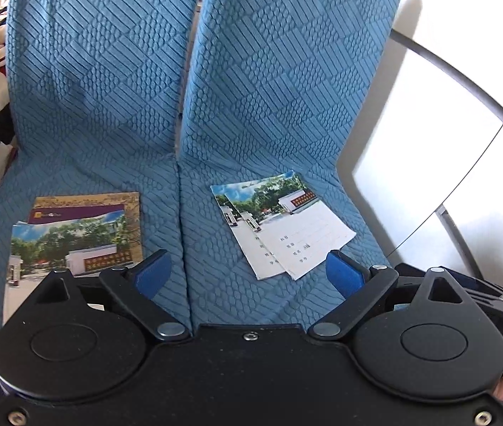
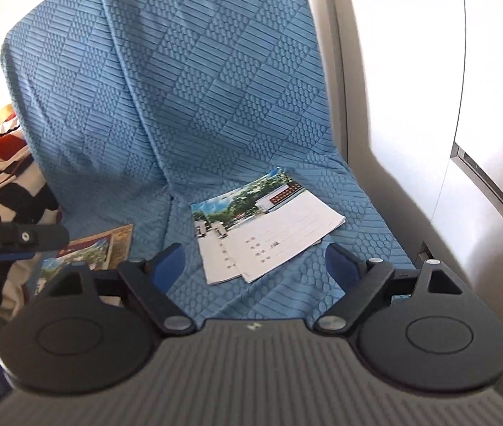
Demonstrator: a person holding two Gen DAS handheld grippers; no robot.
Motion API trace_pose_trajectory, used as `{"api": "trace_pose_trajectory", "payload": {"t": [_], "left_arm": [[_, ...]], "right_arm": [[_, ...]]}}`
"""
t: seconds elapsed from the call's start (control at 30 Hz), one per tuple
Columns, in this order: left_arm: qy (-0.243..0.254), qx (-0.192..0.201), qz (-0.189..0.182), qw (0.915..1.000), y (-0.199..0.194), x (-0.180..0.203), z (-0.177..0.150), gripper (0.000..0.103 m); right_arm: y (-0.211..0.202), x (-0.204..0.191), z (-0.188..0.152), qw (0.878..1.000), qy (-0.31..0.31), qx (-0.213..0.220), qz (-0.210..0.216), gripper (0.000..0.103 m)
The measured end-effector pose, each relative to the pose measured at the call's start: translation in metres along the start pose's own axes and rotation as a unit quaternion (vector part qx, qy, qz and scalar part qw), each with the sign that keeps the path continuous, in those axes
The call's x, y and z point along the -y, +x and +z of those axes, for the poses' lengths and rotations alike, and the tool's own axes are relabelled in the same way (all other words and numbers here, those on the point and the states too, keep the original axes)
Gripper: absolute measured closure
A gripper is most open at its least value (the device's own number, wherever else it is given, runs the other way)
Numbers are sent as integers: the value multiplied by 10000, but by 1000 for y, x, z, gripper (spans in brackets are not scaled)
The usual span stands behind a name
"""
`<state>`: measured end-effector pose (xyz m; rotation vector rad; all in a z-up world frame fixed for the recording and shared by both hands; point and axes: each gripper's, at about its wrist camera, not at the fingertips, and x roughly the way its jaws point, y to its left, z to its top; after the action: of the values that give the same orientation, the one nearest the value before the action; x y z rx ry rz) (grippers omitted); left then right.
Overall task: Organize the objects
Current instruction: 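Move both tools toward the last scenic brochures on the seat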
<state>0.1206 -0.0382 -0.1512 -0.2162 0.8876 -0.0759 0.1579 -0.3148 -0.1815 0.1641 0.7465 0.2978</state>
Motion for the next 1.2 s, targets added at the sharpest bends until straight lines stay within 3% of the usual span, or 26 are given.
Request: {"api": "trace_pose_trajectory", "payload": {"t": [0.37,0.5,0.67,0.83,0.97,1.07,1.2], "left_arm": [[-4,-90,116,9999,40,9,-2,12],[-125,-150,67,9998,53,10,-6,12],[-319,-327,-138,9989,72,5,-8,20],[-583,-524,-335,9964,94,-3,-12,29],[-920,-706,-561,9917,114,-9,-14,37],[-1143,-842,-782,9868,130,-11,-16,51],[-1492,-958,-992,9791,153,-14,-18,53]], "right_arm": [[33,25,2,9983,548,-137,140,16],[50,24,1,9980,552,-299,32,16],[74,30,-2,9970,753,-186,42,16],[106,46,-4,9917,1238,-258,228,27],[124,70,-5,9812,1851,-438,321,42],[138,82,-6,9746,2153,-491,381,53],[159,94,-7,9668,2429,-738,278,71]]}}
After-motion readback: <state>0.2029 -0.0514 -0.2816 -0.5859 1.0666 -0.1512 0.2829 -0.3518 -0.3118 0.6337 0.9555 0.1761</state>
